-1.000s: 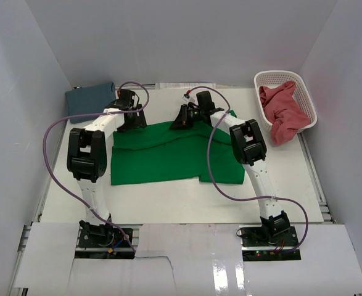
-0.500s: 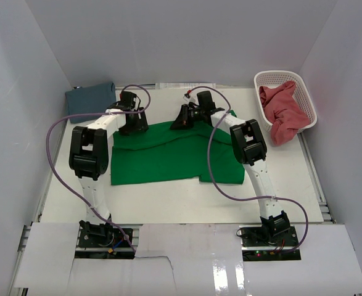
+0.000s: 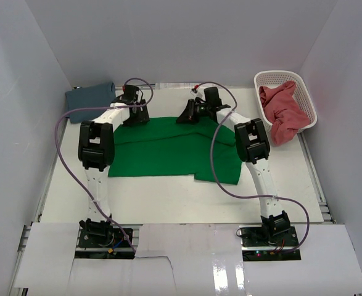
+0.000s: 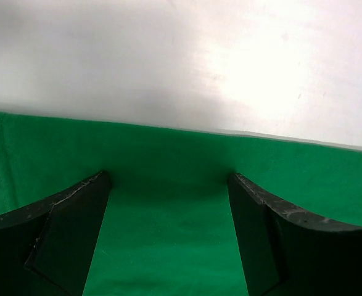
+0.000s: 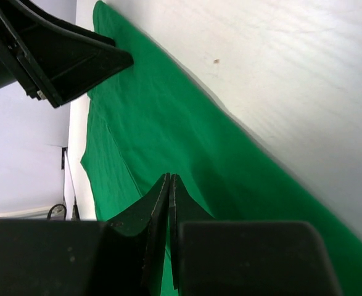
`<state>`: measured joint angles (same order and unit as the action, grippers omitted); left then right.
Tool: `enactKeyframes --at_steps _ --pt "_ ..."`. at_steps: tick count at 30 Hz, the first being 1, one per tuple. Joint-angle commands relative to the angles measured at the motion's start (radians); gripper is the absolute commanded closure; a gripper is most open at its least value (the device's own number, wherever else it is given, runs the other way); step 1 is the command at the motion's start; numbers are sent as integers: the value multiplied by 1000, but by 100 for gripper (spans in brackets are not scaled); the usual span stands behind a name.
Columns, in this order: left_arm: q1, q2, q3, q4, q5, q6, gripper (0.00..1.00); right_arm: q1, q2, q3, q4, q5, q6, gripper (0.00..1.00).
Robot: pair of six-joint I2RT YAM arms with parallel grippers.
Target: Fold and stack the t-shirts
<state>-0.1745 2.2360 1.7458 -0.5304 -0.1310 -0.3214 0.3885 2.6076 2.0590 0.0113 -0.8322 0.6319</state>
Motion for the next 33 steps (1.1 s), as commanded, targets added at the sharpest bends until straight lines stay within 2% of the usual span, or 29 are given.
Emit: enactKeyframes --at_steps 1,8,14,15,16,18,19,22,24,25,28,33 --pt "13 73 41 -28 10 11 12 -17 -15 30 52 -2 -12 92" --pt "13 -1 66 -39 21 1 12 -49 -101 7 38 -7 -47 92" --pt "13 -102 87 -77 68 7 10 -69 -276 -128 -81 27 -162 90" --pt "10 -128 86 -82 95 8 10 -71 -296 -141 -105 48 -207 88" --pt "9 -140 75 -82 112 10 10 -74 -316 -172 -126 59 -227 78" --pt "0 -180 57 -80 129 15 10 -82 -382 -215 -165 86 -264 66" --pt "-3 -193 40 -79 171 19 10 -86 -403 -265 -168 94 -270 53" --pt "-13 -237 0 -51 229 39 9 -118 -496 -362 -171 107 -284 36" --pt "-14 -249 -15 -31 284 45 9 -137 -520 -399 -185 123 -291 32" --pt "-16 -248 -17 -14 369 45 8 -157 -532 -416 -189 123 -300 30" --pt "-36 -202 26 -11 482 33 8 -189 -540 -445 -243 131 -333 30" --pt "-112 -101 174 -13 525 21 8 -211 -535 -473 -275 154 -377 29"
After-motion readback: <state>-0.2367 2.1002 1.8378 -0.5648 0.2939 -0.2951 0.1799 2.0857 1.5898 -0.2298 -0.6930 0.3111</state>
